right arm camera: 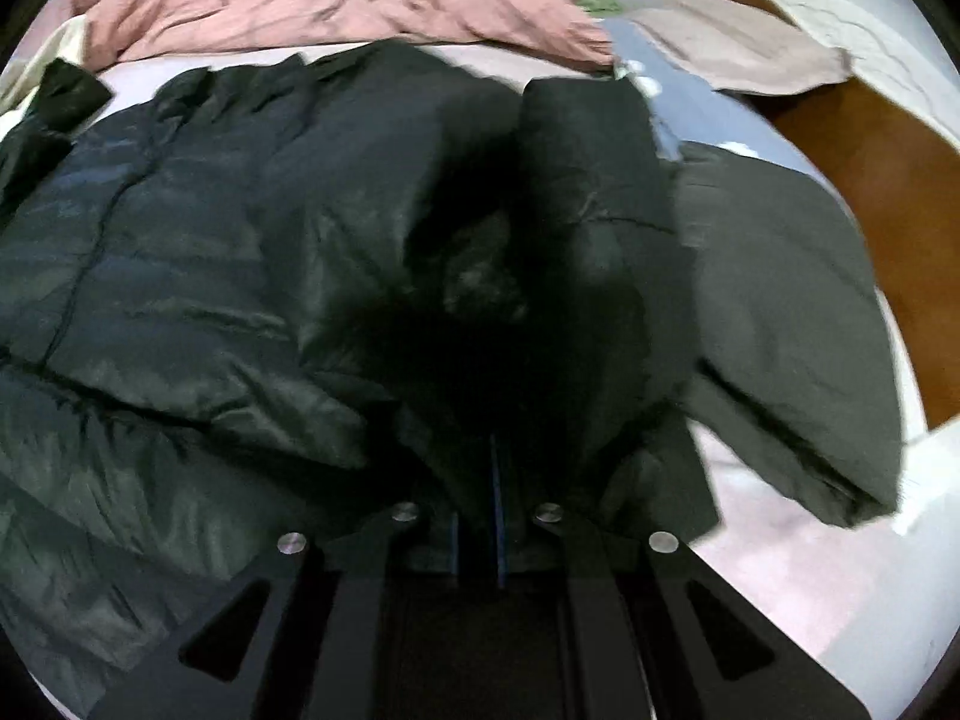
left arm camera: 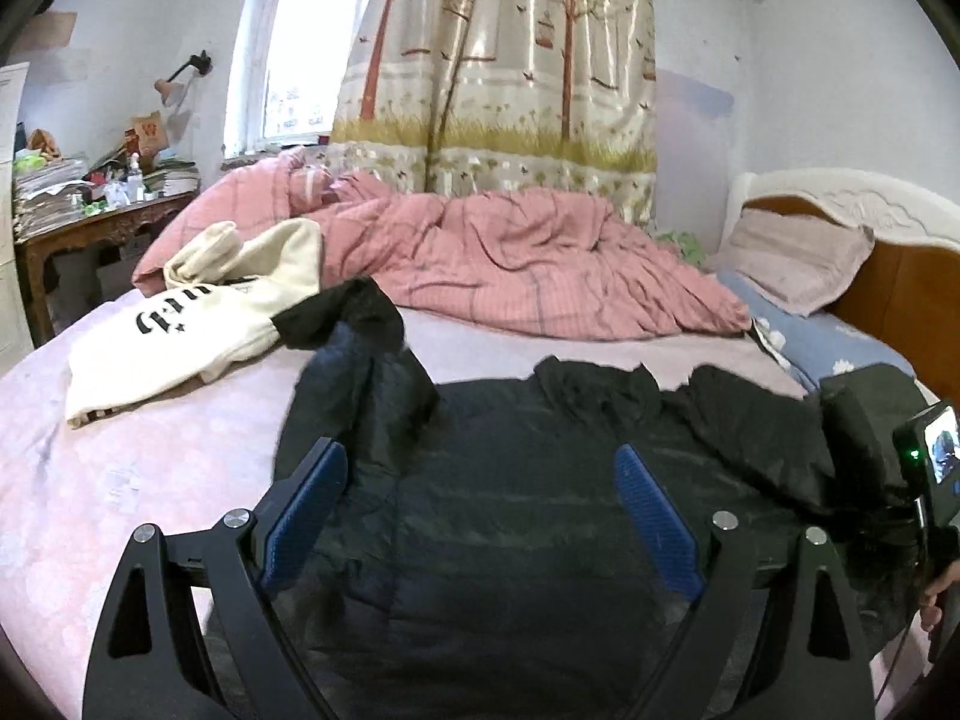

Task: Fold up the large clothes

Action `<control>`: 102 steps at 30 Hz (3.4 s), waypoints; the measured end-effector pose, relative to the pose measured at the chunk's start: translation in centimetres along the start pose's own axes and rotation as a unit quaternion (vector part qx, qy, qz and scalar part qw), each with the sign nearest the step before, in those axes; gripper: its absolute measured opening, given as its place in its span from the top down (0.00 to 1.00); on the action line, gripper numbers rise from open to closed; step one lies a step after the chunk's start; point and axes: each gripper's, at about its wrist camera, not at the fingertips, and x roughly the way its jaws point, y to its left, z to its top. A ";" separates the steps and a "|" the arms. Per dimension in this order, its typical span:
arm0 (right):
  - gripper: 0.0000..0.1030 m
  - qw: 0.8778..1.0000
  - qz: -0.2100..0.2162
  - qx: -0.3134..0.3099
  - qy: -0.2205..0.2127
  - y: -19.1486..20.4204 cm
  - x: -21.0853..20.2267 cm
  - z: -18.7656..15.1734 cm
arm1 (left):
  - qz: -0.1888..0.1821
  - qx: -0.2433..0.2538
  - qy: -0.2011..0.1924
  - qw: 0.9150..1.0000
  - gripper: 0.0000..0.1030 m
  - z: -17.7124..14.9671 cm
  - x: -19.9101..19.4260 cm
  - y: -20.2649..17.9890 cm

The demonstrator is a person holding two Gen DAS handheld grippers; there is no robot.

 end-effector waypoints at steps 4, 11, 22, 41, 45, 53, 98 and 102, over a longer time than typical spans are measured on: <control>0.13 0.991 -0.036 -0.013 -0.128 1.9 -4.9 0.7 | 0.019 -0.025 -0.014 0.999 0.12 0.4 -0.4 1.6; 0.12 0.977 0.059 -0.039 -0.202 7.3 -4.7 5.8 | 0.030 -0.028 -0.011 0.999 0.13 0.1 0.5 3.4; 0.75 0.996 0.061 0.017 -0.066 8.9 5.4 9.4 | 0.027 -0.063 0.020 0.997 0.13 -0.8 2.5 6.1; 0.75 0.931 0.306 -0.155 -0.123 18.5 -4.4 2.3 | 0.080 0.010 0.054 0.995 0.13 -1.9 4.5 4.3; 0.47 0.930 0.321 -0.106 -0.144 15.3 -4.9 3.3 | 0.084 0.005 0.066 0.994 0.13 -2.2 5.3 4.4; 0.83 0.931 0.320 -0.164 -0.064 16.8 -1.0 5.1 | 0.087 0.000 0.066 0.994 0.13 -2.0 4.6 4.5; 0.65 0.952 0.165 0.249 0.069 -7.6 9.3 6.2 | 0.102 -0.007 0.031 0.994 0.13 -0.4 2.7 5.2; 0.65 0.948 0.175 0.252 0.084 -7.6 10.6 5.9 | 0.109 0.010 0.032 0.993 0.13 -0.7 2.8 5.0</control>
